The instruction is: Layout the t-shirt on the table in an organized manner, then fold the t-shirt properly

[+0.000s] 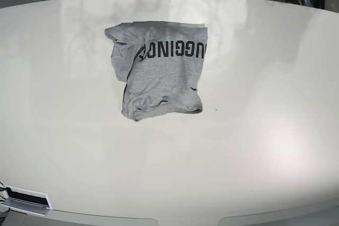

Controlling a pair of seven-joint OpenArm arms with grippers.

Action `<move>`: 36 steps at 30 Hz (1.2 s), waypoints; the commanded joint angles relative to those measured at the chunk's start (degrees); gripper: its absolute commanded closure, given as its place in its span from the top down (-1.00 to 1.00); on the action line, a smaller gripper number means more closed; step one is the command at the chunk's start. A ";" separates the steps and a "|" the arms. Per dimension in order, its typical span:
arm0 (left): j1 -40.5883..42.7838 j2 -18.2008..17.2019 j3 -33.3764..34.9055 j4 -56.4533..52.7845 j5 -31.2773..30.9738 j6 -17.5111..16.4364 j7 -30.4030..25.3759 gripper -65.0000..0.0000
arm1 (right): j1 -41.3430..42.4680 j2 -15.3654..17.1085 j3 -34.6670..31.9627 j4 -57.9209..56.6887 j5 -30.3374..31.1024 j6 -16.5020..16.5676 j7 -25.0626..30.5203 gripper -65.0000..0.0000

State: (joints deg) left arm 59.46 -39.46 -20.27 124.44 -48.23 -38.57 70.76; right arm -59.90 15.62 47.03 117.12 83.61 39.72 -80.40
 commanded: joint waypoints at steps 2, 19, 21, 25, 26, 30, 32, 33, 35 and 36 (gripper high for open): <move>4.13 0.98 -0.31 0.50 1.11 0.94 -2.12 -1.00 | -2.19 0.28 0.07 0.85 1.39 0.28 0.40 -1.00; -8.72 9.22 12.55 -34.36 4.22 4.83 -9.29 -1.00 | 2.99 5.44 -29.70 -27.30 -37.68 0.28 20.70 -1.00; -13.14 10.78 15.04 -40.17 8.74 6.97 -12.66 -1.00 | 7.13 5.33 -33.38 -35.12 -41.66 0.28 25.40 -1.00; -21.49 14.23 18.56 -52.52 13.99 7.10 -17.62 -1.00 | 16.48 5.20 -40.89 -51.49 -44.68 0.28 31.32 -1.00; -23.47 14.84 19.30 -55.52 14.82 7.10 -19.41 -1.00 | 18.93 5.01 -42.64 -55.32 -45.75 0.28 32.72 -1.00; -30.01 17.92 20.70 -67.67 22.05 7.13 -34.25 -1.00 | 27.41 2.91 -48.15 -70.69 -52.83 0.28 46.77 -1.00; -33.22 20.11 20.70 -74.12 26.49 7.15 -41.86 -1.00 | 31.17 1.22 -49.72 -77.59 -58.82 -3.28 55.58 -1.00; -34.93 21.07 20.70 -77.55 28.85 7.15 -45.03 -1.00 | 33.00 0.31 -50.27 -80.46 -62.55 -4.96 58.80 -1.00; -38.58 22.62 20.70 -84.46 33.16 7.15 -51.93 -1.00 | 36.30 -1.62 -51.17 -84.26 -68.67 -7.06 62.62 -1.00; -40.39 23.26 20.70 -87.67 34.82 7.15 -55.76 -1.00 | 37.75 -2.54 -51.43 -85.09 -70.27 -7.45 63.36 -1.00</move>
State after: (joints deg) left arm 18.79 -15.33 0.56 36.25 -12.73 -31.03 14.70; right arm -22.20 12.64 -4.43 31.68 12.82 31.73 -17.72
